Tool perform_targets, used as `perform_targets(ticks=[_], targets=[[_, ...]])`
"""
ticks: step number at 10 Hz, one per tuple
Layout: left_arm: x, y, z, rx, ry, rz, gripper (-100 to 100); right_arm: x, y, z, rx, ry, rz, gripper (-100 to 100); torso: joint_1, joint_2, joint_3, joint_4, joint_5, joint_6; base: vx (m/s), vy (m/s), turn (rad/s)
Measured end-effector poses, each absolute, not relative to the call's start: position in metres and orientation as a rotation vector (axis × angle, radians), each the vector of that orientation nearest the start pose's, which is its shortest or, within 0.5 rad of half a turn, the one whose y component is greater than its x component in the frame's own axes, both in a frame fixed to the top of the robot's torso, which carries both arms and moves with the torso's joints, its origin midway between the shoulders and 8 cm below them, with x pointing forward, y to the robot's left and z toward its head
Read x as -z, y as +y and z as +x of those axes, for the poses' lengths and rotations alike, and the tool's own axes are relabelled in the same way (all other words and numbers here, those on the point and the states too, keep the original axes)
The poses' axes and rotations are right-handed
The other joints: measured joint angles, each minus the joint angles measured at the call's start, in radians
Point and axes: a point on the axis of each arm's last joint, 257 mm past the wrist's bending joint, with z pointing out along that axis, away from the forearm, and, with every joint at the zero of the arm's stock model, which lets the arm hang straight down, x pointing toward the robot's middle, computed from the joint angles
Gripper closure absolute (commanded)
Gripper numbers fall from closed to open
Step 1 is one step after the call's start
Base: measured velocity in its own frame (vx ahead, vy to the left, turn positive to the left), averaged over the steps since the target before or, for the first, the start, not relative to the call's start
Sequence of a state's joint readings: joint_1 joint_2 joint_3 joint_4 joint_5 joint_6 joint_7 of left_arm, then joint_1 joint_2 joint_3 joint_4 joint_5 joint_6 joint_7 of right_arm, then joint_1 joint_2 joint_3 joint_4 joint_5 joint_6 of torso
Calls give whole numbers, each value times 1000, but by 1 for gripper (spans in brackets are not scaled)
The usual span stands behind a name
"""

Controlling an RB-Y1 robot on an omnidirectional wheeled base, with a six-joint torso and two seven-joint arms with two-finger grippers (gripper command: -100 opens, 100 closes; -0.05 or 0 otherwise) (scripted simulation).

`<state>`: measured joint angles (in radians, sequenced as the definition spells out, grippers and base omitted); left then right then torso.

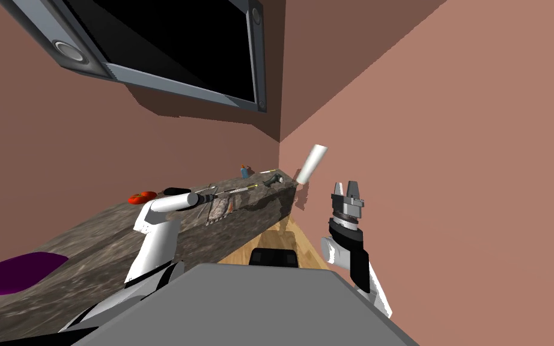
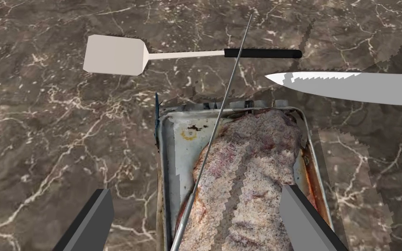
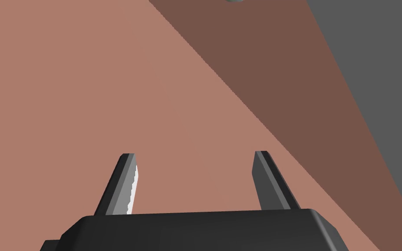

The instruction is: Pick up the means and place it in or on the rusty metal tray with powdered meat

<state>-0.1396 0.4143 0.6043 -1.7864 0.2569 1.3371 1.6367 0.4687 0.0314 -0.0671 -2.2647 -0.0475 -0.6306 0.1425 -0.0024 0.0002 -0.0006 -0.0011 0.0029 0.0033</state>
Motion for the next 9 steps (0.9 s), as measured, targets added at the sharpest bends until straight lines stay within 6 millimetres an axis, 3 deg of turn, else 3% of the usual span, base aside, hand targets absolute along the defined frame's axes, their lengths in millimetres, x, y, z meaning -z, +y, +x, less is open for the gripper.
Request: perform_targets(ticks=[1, 2, 9], targets=[[233, 551, 424, 1091, -731, -2633, 0, -51, -303, 319, -1165, 485, 540, 0, 0, 0, 0, 0, 0, 0, 0, 0, 0], [233, 551, 424, 1091, -731, -2633, -100, -51, -303, 319, -1165, 485, 540, 0, 0, 0, 0, 0, 0, 0, -7, 8, -55], [194, 558, 411, 1084, -778, -2606, -100, -51, -303, 319, -1165, 485, 540, 0, 1, 1, 1, 0, 0, 0, -13, 17, -56]])
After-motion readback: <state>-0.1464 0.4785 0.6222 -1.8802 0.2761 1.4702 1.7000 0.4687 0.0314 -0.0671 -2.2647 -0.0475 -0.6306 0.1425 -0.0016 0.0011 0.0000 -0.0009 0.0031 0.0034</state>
